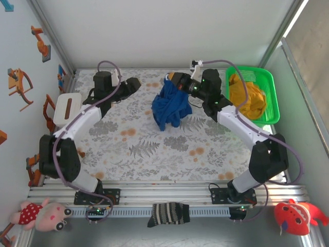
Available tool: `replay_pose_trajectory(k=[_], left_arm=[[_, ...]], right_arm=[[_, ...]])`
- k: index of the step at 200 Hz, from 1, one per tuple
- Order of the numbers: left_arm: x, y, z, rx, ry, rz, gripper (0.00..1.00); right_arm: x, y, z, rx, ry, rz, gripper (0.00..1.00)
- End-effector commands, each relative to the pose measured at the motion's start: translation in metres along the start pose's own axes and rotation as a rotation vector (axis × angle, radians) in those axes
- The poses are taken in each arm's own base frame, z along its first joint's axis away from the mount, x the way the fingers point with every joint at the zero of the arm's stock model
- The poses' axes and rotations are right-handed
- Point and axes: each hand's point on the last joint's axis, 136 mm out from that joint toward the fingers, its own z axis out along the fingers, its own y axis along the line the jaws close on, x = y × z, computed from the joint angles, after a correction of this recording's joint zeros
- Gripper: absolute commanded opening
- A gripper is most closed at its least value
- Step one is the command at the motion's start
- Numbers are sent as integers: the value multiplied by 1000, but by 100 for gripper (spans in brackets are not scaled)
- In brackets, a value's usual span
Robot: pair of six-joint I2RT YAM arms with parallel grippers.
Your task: Fold the inside-out t-shirt
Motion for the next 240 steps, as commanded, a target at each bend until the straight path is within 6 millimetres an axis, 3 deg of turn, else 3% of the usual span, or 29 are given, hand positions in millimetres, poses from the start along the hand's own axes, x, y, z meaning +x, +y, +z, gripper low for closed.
replay_pose_trajectory(k=[1, 29, 60, 89, 114, 132, 148, 179, 215, 240], left_arm=[[35, -18, 9, 0, 17, 60, 65], [65, -49, 36, 20, 65, 149, 65], [109, -52, 81, 3, 175, 170, 65], [172, -24, 105, -72, 324, 213, 52], [216, 13, 99, -151, 402, 204, 52], [232, 33, 84, -190, 432, 198, 55], [232, 42, 67, -223, 434, 224, 58], [194, 41, 31, -231, 350, 235, 65], [132, 18, -3, -175, 188, 206, 73], [114, -3, -2, -122, 164, 234, 74]], right_arm=[[-15, 5, 2, -21, -65, 4, 0], [-12, -3, 5, -4, -69, 26, 0], [-16, -1, 6, 0, -82, 41, 0], [-35, 21, 6, -33, -104, 25, 0], [-58, 53, 6, -90, -118, -2, 0], [-67, 71, 3, -128, -120, -15, 0], [-66, 75, -4, -136, -116, -22, 0], [-47, 55, -21, -132, -91, -16, 0], [-18, 27, -31, -159, -35, -10, 0], [-8, 14, -27, -154, -8, 12, 0]])
